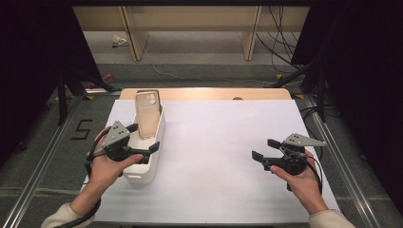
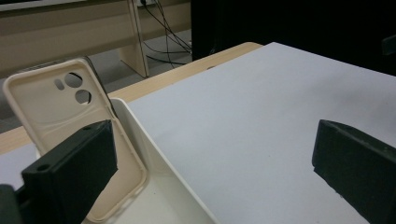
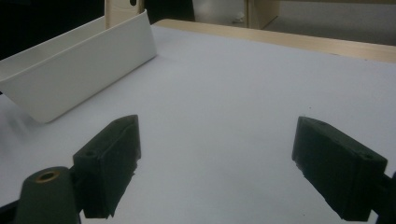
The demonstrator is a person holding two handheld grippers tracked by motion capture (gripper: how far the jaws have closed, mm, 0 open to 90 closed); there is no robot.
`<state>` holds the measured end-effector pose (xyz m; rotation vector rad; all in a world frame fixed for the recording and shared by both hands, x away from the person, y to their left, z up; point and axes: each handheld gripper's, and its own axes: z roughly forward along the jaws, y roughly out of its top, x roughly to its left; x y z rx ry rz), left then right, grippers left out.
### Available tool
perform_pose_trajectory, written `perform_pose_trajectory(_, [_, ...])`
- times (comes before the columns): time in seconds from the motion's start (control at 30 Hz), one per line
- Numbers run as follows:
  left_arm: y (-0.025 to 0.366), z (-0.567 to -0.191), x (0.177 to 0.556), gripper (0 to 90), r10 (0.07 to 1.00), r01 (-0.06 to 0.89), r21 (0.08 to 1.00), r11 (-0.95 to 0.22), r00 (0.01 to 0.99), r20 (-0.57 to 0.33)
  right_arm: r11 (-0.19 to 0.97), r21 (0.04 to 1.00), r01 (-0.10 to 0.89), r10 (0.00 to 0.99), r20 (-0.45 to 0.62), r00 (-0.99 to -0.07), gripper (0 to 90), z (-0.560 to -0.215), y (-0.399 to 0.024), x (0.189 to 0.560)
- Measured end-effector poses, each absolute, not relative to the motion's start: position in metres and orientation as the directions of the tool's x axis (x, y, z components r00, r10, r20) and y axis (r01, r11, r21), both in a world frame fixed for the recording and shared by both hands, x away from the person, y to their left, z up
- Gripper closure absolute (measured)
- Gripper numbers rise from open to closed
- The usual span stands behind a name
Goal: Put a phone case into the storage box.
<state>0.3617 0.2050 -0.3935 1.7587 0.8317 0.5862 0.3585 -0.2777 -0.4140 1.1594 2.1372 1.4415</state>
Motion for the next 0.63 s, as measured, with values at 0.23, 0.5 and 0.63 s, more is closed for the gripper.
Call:
perform_pose_trajectory(0.23, [0.205, -0.4, 0.355, 0.0, 0.764, 0.245, 0.943, -0.227, 0.645, 0.016, 0.164, 0.879, 0.447, 0.762, 0.175, -0.624, 16.5, -0.414, -0.279, 0.357])
perform_pose_trajectory(0.5, [0.205, -0.406, 0.35, 0.0, 0.763, 0.244, 0.943, -0.224, 0.646, 0.014, 0.167, 0.88, 0.444, 0.76, 0.173, -0.627, 16.4, -0.414, -0.279, 0.357])
perform_pose_trajectory(0.63, [0.205, -0.406, 0.35, 0.0, 0.765, 0.244, 0.944, -0.22, 0.643, 0.012, 0.167, 0.88, 0.444, 0.759, 0.173, -0.627, 16.4, -0.414, -0.278, 0.357])
